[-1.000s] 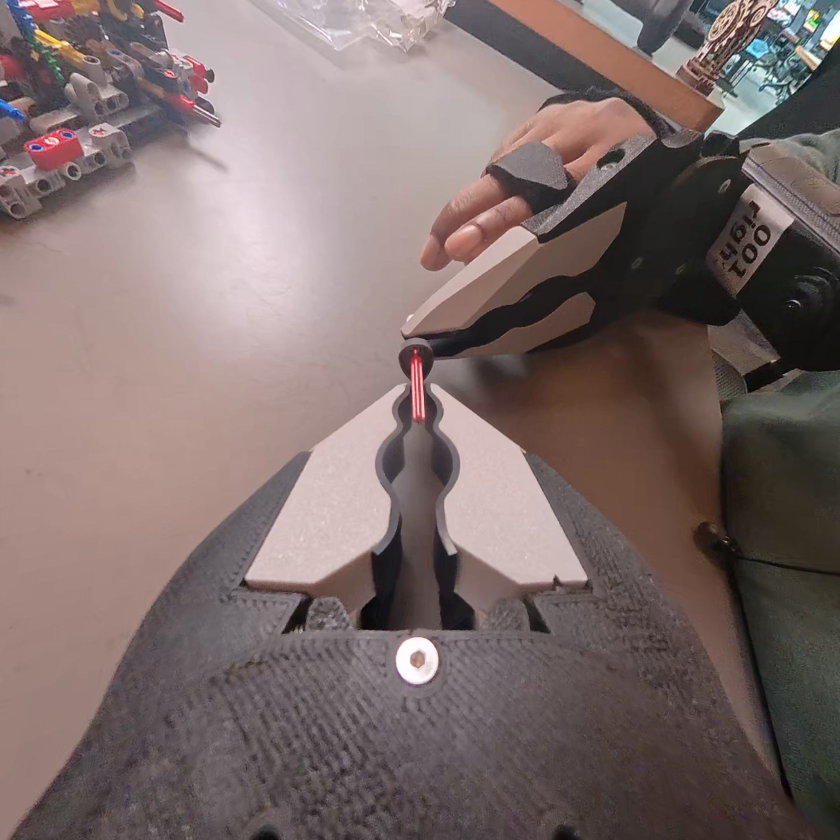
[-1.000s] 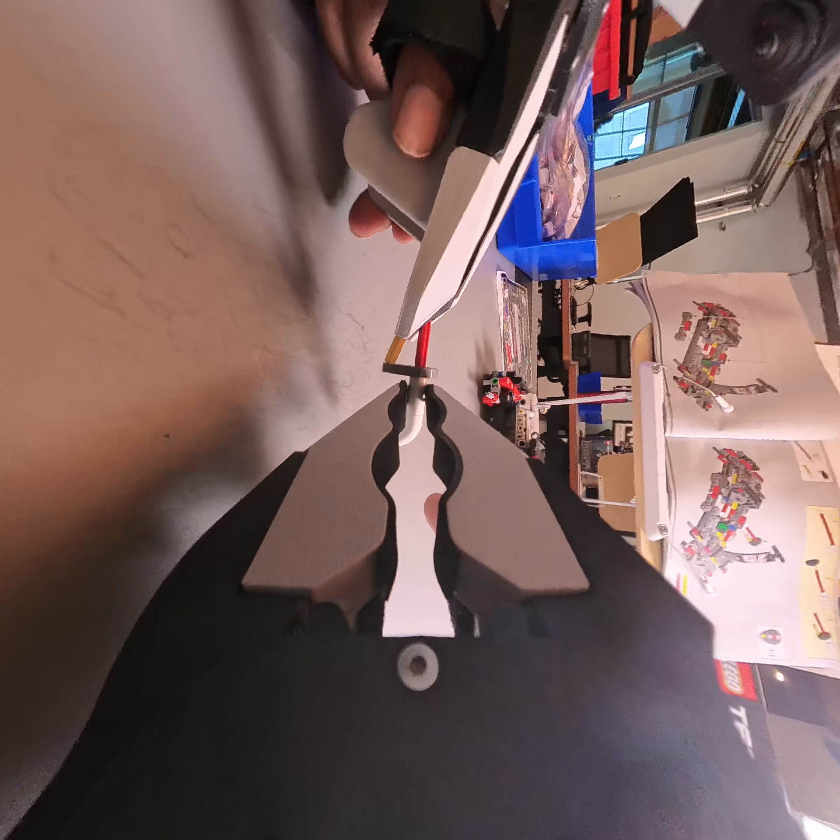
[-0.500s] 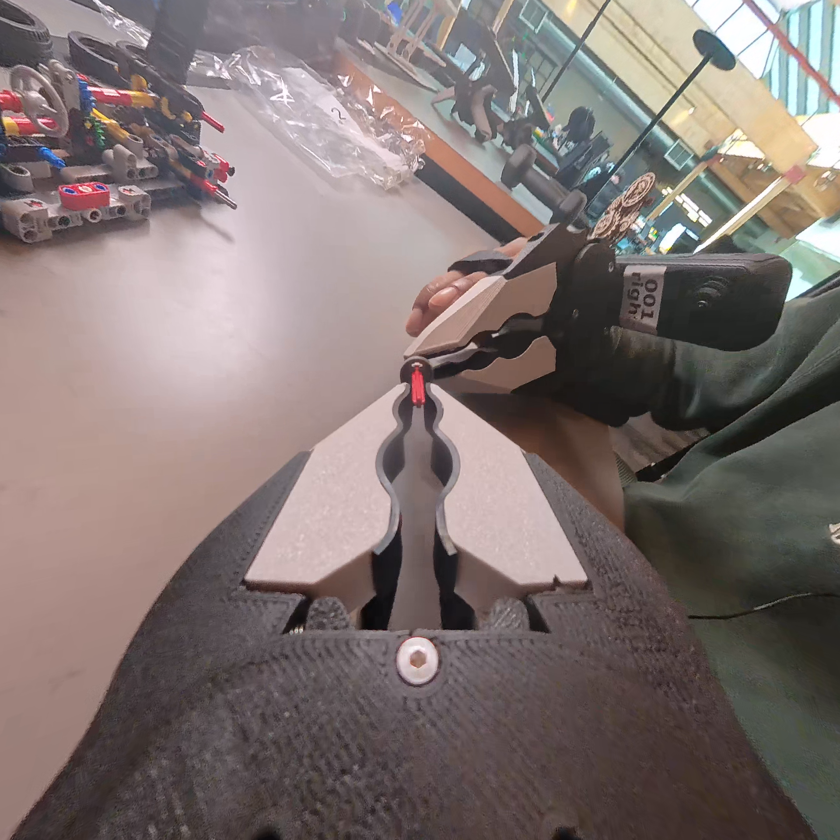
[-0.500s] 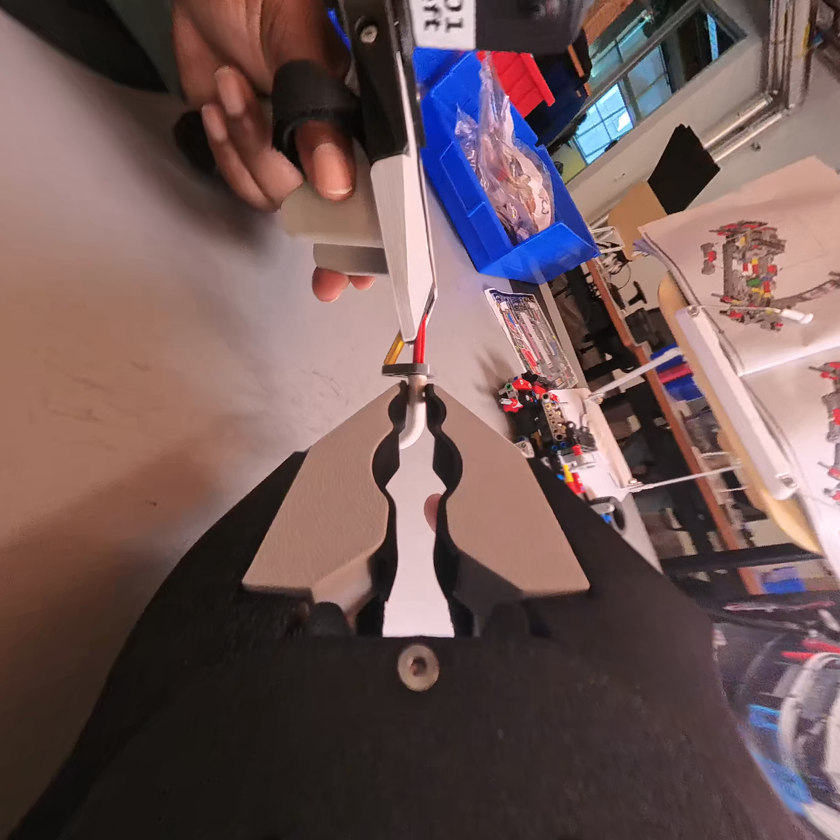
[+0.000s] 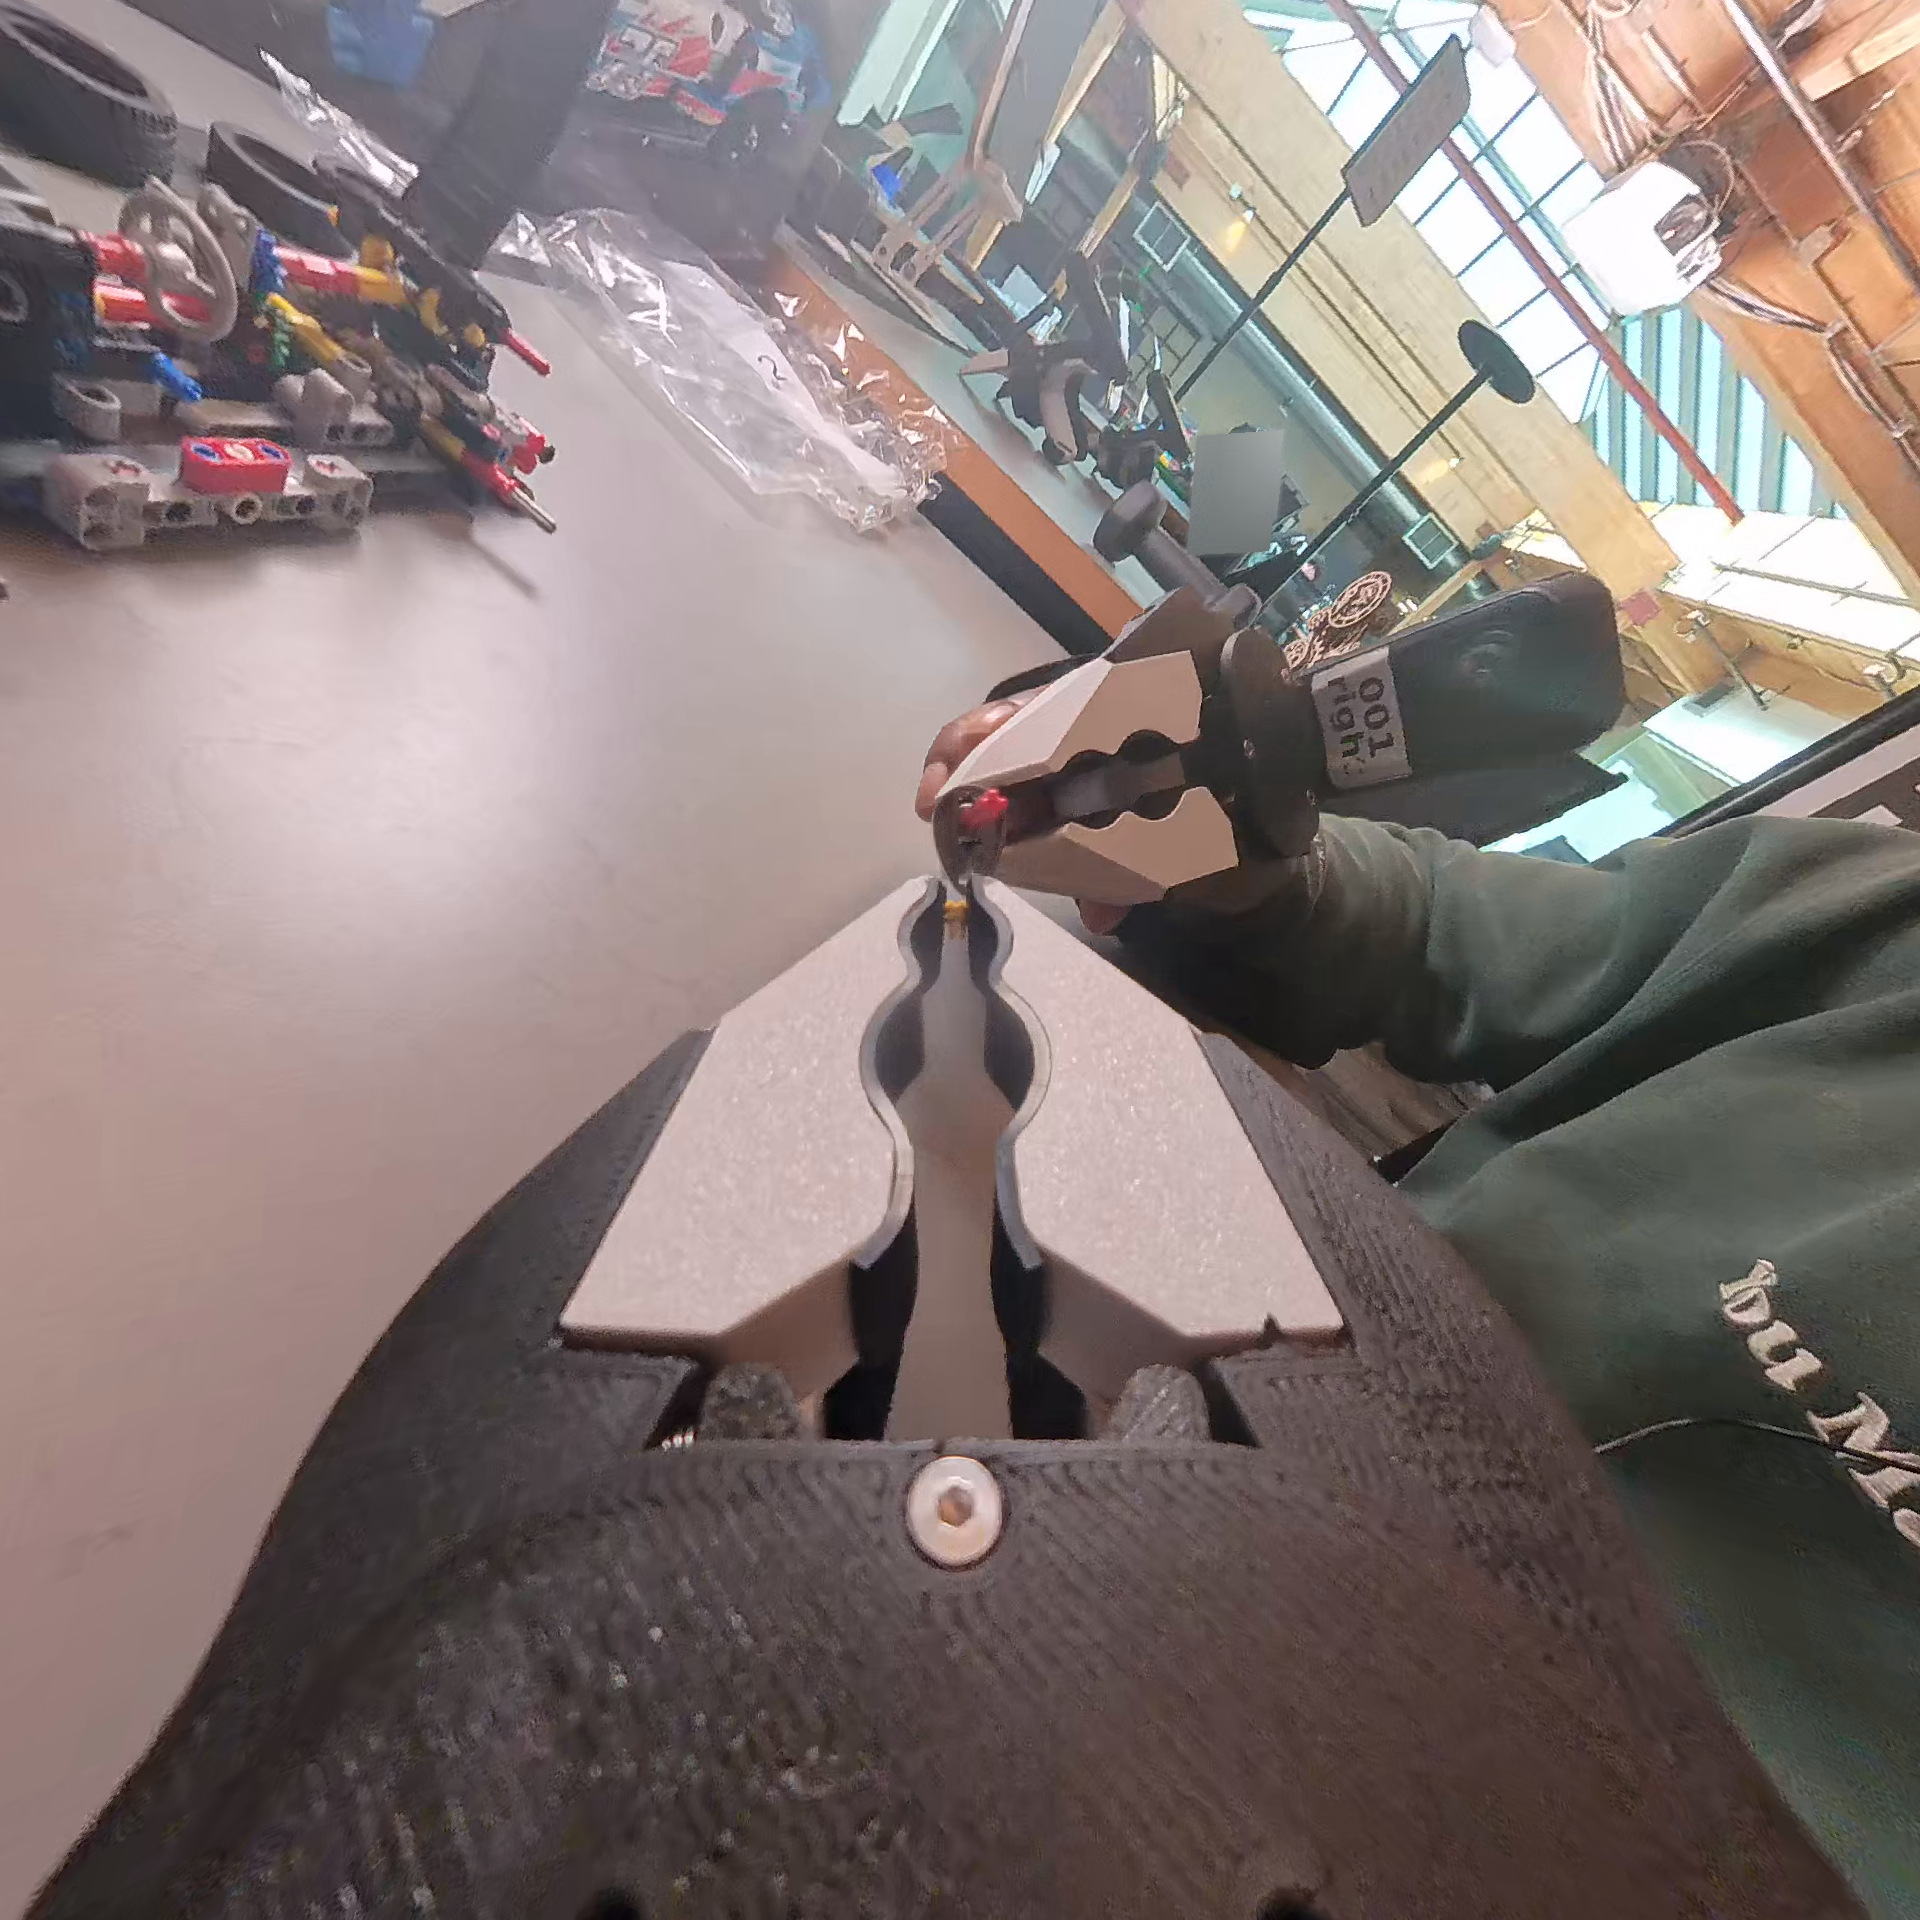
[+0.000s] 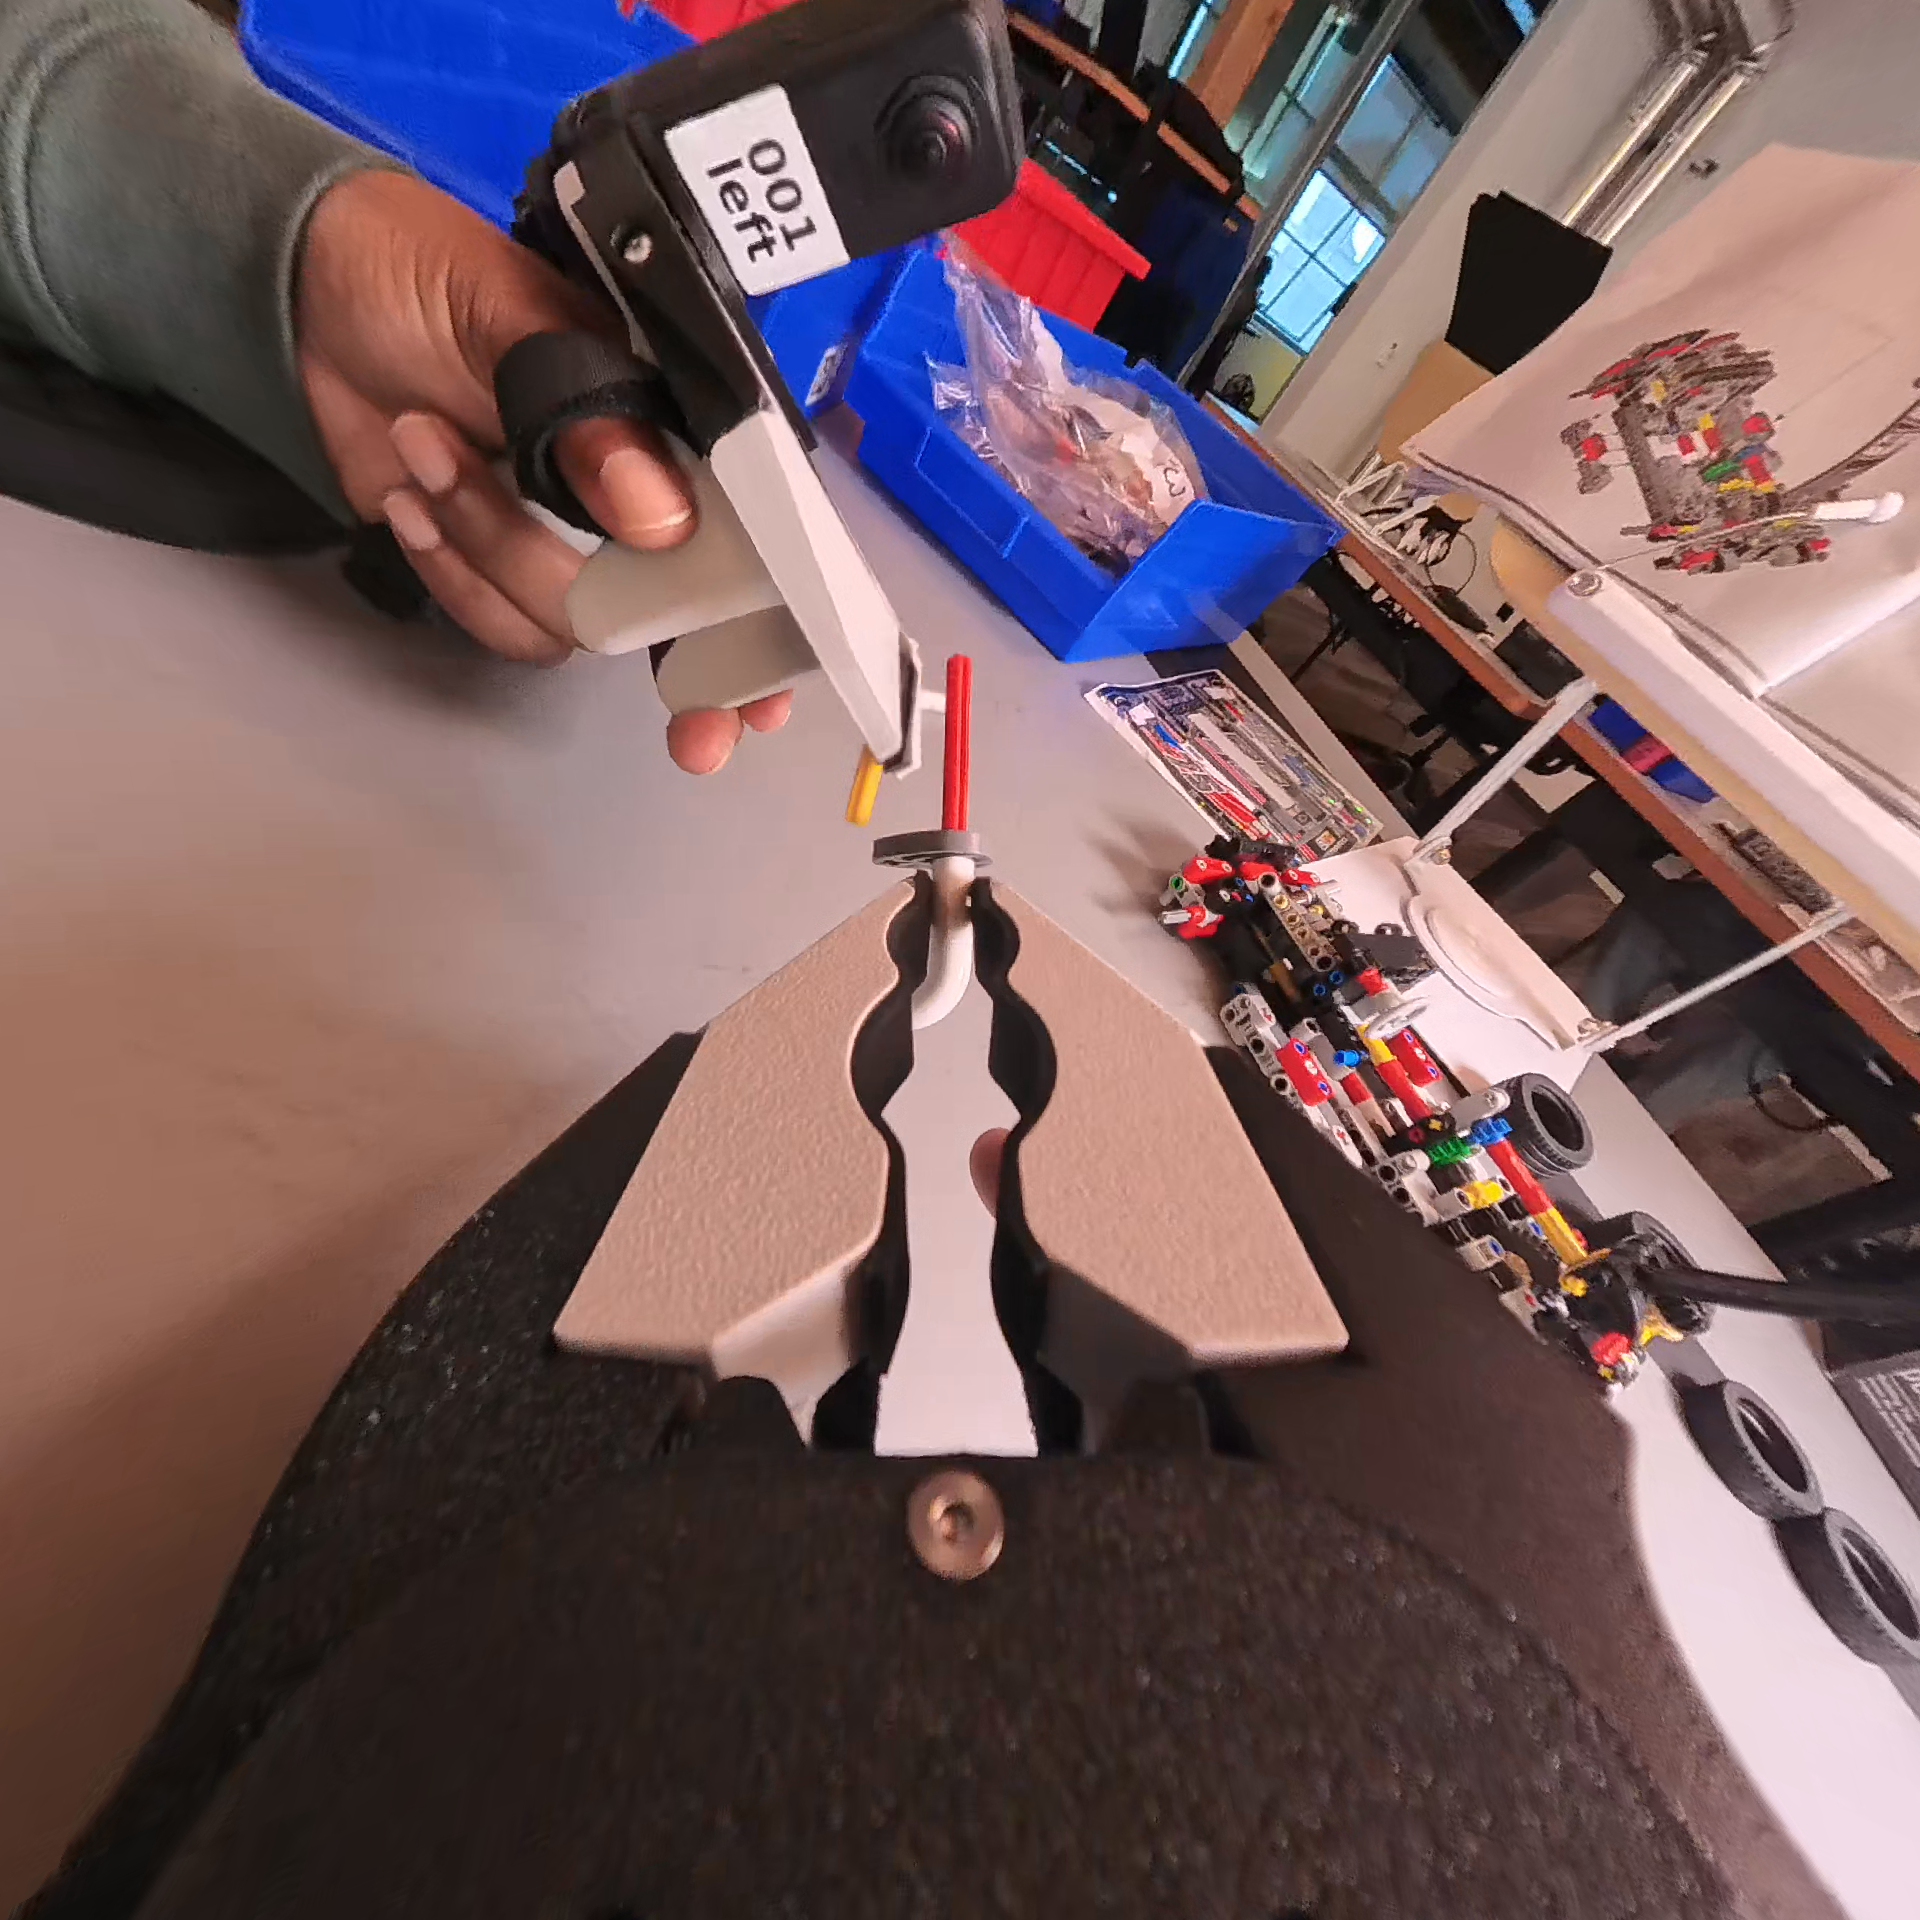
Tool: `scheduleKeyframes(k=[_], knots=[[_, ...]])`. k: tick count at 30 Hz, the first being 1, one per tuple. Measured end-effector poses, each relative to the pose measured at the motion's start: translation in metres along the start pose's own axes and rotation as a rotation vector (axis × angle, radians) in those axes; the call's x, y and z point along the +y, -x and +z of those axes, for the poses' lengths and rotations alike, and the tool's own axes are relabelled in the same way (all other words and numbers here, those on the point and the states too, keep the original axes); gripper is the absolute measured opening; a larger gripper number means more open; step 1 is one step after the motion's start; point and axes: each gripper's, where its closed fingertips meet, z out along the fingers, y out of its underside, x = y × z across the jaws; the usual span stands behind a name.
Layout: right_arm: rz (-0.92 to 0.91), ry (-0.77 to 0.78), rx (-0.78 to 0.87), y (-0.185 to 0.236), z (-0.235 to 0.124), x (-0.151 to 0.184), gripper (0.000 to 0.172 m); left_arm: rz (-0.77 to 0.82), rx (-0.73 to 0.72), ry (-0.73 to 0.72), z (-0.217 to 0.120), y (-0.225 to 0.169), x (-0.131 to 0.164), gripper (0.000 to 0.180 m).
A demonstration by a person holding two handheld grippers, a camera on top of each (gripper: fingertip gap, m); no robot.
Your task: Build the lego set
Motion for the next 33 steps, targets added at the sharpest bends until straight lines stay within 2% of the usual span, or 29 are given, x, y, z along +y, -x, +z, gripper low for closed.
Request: scheduleKeyframes(k=[6, 14, 23, 28, 33], knots=[[0.089, 0.015, 0.059, -0.002, 0.005, -0.006, 0.005, -0.005, -0.007, -0.104, -0.005, -0.006, -0.020, 0.001], [0.229, -0.016, 0.053, -0.002, 0.006, -0.013, 0.005, 0.028, -0.039, -0.090, -0.003, -0.008, -0.019, 0.001], [0.264, -0.021, 0.046, -0.002, 0.005, -0.013, 0.005, 0.031, -0.041, -0.057, -0.003, -0.008, -0.016, 0.001], [0.252, -0.010, 0.077, -0.004, 0.006, -0.014, 0.005, -0.024, -0.070, -0.097, -0.004, -0.003, -0.019, 0.001], [0.256, -0.028, 0.081, -0.005, 0.006, -0.015, 0.005, -0.061, -0.035, -0.114, -0.004, -0.006, -0.021, 0.001]])
